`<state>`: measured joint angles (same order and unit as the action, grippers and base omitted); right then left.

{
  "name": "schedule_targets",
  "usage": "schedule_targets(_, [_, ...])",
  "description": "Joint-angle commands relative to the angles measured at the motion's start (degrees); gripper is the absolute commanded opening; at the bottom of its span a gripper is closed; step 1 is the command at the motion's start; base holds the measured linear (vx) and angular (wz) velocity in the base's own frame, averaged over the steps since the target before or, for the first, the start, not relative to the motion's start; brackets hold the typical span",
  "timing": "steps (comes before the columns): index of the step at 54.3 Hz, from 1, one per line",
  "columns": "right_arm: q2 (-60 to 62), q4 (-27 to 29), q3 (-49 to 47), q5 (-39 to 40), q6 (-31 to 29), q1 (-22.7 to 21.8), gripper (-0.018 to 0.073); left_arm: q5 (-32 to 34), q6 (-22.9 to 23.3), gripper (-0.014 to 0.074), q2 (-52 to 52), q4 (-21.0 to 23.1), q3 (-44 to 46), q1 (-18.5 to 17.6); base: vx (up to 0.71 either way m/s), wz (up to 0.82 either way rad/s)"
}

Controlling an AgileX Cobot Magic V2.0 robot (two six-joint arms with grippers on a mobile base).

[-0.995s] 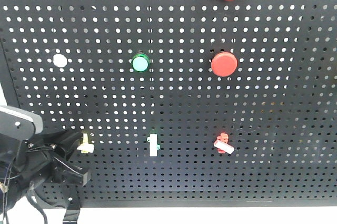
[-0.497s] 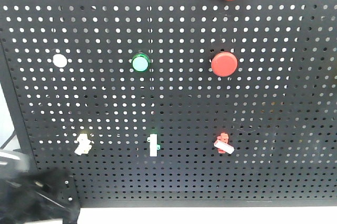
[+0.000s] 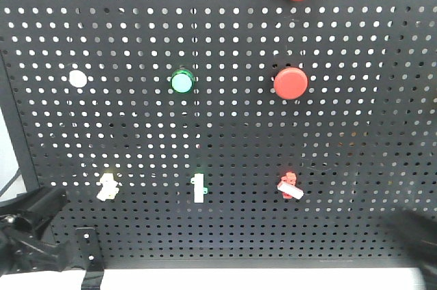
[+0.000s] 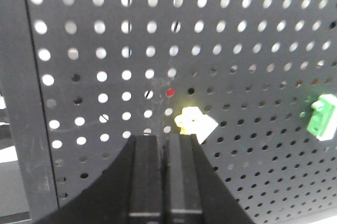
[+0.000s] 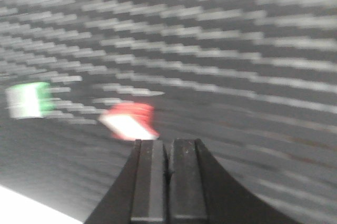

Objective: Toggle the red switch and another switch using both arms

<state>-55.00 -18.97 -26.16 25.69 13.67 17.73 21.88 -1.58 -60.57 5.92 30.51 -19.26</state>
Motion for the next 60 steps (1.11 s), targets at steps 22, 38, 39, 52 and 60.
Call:
schedule_targets(22, [-21.14, 0.90, -18.93, 8.36, -0.96, 4.34, -0.0008, 3.26, 0.53, 0.0001, 1.18, 0.27, 1.49, -0.39, 0.00, 0.00])
schedule_targets(38, [-24.03, 0.85, -19.06, 4.00, 0.11, 4.34, -0.0008, 3.33, 0.53, 0.0001, 1.18, 0.27, 1.49, -0.39, 0.00, 0.00])
schedule_targets(39, [-24.03, 0.85, -19.06, 3.08, 0.25, 4.34, -0.0008, 3.33, 0.53, 0.0001, 1.18, 0.27, 1.49, -0.39, 0.00, 0.00])
schedule_targets(52, [-24.03, 0.31, -19.06, -3.99, 2.80, 5.47, -0.0008, 3.73, 0.53, 0.0001, 1.18, 0.27, 1.49, -0.39, 0.00, 0.00])
schedule_targets(60, [-24.03, 0.37, -19.06, -7.33, 2.60, 8.20, -0.0008, 3.73, 0.53, 0.0001, 1.18, 0.27, 1.49, -0.39, 0.00, 0.00])
